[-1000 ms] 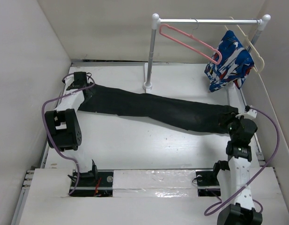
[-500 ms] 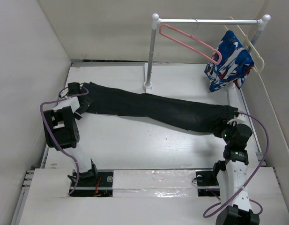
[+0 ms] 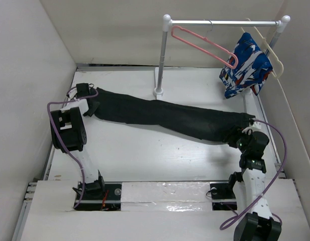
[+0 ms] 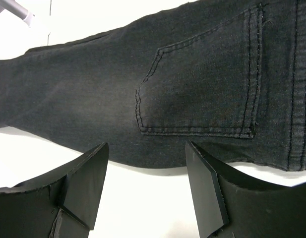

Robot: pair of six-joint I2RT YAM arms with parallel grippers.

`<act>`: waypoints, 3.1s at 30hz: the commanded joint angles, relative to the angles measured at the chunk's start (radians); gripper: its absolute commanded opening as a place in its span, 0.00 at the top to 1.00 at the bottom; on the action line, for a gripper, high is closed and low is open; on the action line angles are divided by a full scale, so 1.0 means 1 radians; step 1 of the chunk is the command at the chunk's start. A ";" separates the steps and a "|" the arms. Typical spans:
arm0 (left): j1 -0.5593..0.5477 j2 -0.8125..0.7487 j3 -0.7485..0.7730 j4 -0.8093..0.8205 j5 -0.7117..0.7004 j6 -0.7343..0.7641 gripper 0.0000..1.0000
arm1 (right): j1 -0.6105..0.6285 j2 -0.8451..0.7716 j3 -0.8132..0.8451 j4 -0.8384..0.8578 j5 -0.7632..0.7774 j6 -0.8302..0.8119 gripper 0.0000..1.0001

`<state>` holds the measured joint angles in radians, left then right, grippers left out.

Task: Place the trousers on the hanger
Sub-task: Fold the trousers at the center of the board.

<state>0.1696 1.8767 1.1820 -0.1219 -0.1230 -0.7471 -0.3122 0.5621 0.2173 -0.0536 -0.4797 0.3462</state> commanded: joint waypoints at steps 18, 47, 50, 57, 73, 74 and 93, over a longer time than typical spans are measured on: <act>0.030 -0.253 -0.257 -0.166 -0.117 -0.008 1.00 | 0.004 -0.080 0.054 -0.034 -0.060 -0.018 0.31; -0.668 -0.858 -0.369 0.184 -0.083 -0.032 1.00 | -0.188 0.058 0.249 -0.163 0.475 0.083 0.01; -0.778 -0.837 -0.409 0.254 -0.070 -0.034 1.00 | -0.243 0.087 0.231 -0.163 0.526 0.108 0.04; -1.036 -0.794 -0.489 0.334 -0.260 0.040 1.00 | -0.352 0.238 0.149 -0.033 0.365 0.184 0.02; -1.116 -0.823 -0.616 0.375 -0.388 0.069 0.99 | -0.407 0.705 0.134 0.363 0.076 0.300 0.13; -1.116 -0.817 -0.616 0.373 -0.391 0.069 0.99 | -0.407 0.713 0.136 0.370 0.072 0.298 0.15; -1.089 -0.742 -0.591 0.280 -0.516 0.031 0.97 | -0.219 0.422 0.134 0.255 -0.015 0.177 1.00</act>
<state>-0.9337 1.1217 0.5686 0.1894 -0.5625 -0.7002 -0.6239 1.1156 0.3317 0.2863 -0.5026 0.5892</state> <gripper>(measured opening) 0.027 0.125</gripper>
